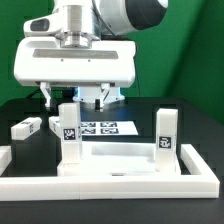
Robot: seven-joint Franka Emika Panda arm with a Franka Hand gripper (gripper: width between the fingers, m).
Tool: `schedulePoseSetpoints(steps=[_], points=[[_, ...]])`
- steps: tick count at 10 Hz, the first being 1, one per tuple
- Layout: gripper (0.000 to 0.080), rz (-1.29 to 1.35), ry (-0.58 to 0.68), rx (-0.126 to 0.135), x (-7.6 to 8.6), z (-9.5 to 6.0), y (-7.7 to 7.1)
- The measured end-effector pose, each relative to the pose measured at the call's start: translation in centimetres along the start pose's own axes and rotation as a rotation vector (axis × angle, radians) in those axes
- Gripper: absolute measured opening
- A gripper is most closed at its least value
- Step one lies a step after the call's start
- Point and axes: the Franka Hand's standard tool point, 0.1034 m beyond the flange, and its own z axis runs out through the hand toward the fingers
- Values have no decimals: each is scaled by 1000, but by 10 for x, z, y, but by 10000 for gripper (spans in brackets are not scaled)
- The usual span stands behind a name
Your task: Assemble desk
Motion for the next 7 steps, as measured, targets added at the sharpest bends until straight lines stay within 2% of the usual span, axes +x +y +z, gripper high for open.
schedulePoseSetpoints(steps=[6,7], points=[[649,10,-1,0,0,0,0],[649,38,-33,30,-3,0,-3]])
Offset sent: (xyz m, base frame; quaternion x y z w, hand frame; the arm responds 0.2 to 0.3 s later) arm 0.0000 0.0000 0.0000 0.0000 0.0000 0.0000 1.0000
